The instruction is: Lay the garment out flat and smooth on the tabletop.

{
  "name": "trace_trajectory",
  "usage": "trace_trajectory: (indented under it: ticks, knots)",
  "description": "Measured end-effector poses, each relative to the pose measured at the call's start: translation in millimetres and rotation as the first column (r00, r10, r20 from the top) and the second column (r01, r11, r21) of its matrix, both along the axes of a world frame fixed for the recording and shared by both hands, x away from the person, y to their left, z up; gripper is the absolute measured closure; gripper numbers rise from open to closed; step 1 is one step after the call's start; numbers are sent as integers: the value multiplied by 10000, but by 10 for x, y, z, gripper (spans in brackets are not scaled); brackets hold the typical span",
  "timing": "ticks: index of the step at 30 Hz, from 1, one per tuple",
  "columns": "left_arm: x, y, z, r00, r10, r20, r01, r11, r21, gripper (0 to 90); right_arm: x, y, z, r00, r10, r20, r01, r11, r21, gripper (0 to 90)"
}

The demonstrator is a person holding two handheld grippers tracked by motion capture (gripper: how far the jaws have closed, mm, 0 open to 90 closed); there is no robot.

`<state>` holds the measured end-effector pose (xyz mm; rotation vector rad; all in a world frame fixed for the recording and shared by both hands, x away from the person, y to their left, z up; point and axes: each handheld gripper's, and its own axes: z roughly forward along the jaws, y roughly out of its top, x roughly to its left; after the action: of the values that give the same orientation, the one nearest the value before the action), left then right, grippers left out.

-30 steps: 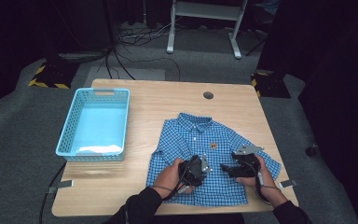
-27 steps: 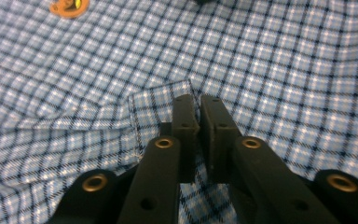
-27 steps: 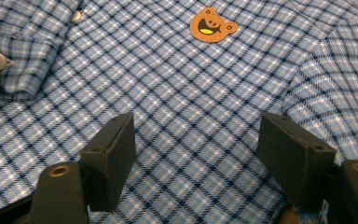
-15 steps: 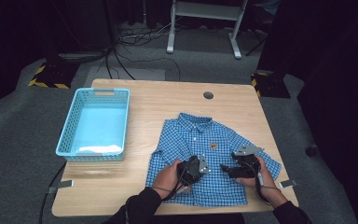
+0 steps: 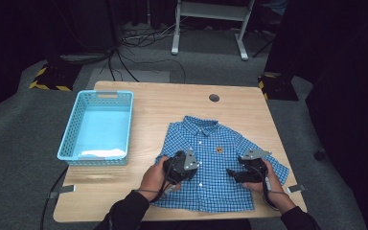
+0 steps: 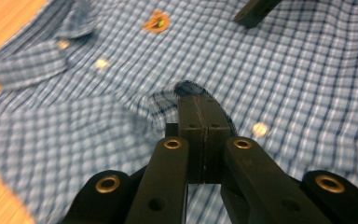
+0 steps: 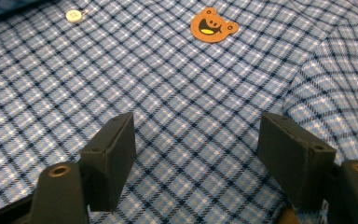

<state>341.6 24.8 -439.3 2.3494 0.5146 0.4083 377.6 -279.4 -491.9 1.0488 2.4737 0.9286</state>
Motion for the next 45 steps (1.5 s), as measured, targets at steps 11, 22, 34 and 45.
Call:
trace_trajectory:
  ticks: [11,22,34,45]
  knots:
    - [-75,642,-2,9926,1210,33,-1209,9925,-149,895,19,-19,-6,9999,150,-52,-149,9998,89,278]
    - [-193,1163,-54,9804,1968,-134,-1970,9801,-248,895,63,-39,-3,9990,443,-97,-443,9990,56,269]
    - [-253,1381,-92,9677,2514,-195,-2520,9668,-423,895,89,-80,-3,9986,530,-74,-529,9986,47,269]
    - [-315,1587,-204,9522,3026,-407,-3048,9500,-683,894,90,-118,-8,9985,543,-37,-543,9985,105,269]
